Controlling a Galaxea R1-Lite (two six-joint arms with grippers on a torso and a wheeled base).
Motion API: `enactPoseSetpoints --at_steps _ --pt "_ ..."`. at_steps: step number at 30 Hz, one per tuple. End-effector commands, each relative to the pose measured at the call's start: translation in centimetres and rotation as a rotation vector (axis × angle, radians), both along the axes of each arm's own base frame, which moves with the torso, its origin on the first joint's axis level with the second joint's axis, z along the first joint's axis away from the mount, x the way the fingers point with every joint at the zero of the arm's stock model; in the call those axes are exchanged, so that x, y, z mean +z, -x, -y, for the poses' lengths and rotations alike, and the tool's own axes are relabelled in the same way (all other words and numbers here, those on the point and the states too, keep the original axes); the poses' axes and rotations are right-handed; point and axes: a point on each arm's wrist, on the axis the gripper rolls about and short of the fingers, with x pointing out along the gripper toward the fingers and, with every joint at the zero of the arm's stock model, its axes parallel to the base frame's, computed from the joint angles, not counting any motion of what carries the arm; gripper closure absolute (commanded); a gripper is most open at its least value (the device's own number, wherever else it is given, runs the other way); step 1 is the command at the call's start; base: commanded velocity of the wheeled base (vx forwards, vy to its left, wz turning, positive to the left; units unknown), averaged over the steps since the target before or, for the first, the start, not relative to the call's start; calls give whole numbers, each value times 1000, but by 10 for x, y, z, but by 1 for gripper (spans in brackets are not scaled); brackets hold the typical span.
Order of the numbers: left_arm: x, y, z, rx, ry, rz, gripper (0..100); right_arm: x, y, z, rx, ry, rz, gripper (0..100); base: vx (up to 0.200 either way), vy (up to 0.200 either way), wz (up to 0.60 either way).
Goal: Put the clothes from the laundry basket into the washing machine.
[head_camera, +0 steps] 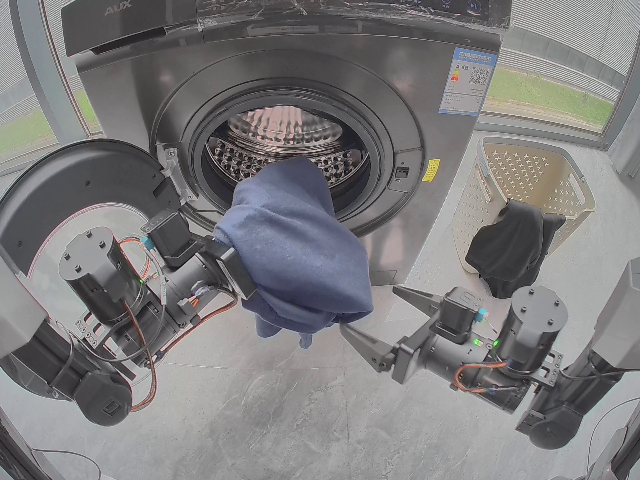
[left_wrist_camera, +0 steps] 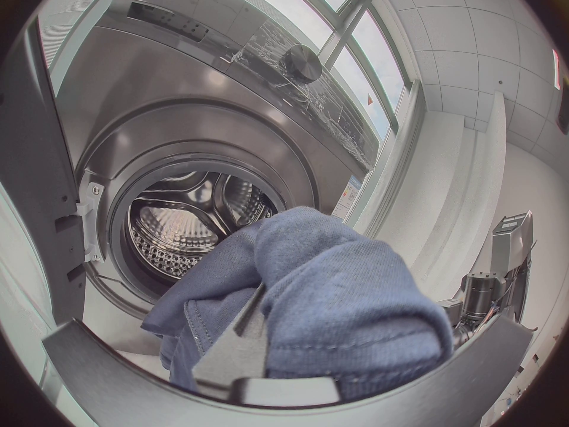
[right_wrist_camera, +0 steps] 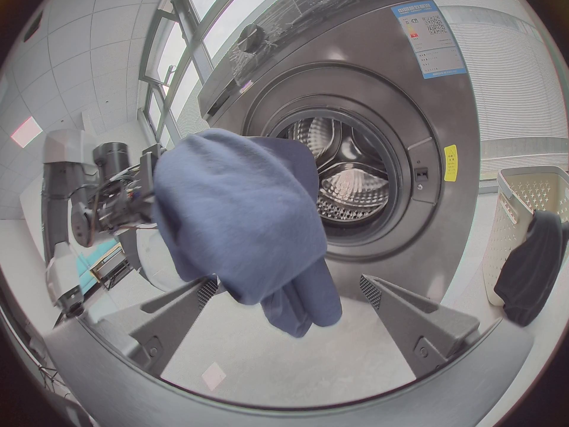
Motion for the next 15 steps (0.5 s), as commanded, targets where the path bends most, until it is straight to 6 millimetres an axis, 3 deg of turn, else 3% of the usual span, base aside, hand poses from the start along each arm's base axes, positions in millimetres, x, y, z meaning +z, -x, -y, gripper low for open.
enactPoseSetpoints --at_steps 1,6,9,10,15 --pt "-11 12 -7 9 -28 -53 100 10 31 33 -12 19 -12 0 0 0 0" --pt "-21 18 -10 13 -68 -82 100 11 10 62 -164 42 1 0 0 0 0" --pt "-25 19 -11 12 -80 -93 100 10 8 65 -183 43 0 0 0 0 0" --pt "-37 24 -14 9 -119 -138 100 9 -1 78 -244 44 -6 0 0 0 0" --pt "-36 25 -15 8 -117 -132 100 7 -2 77 -241 46 -13 0 0 40 0"
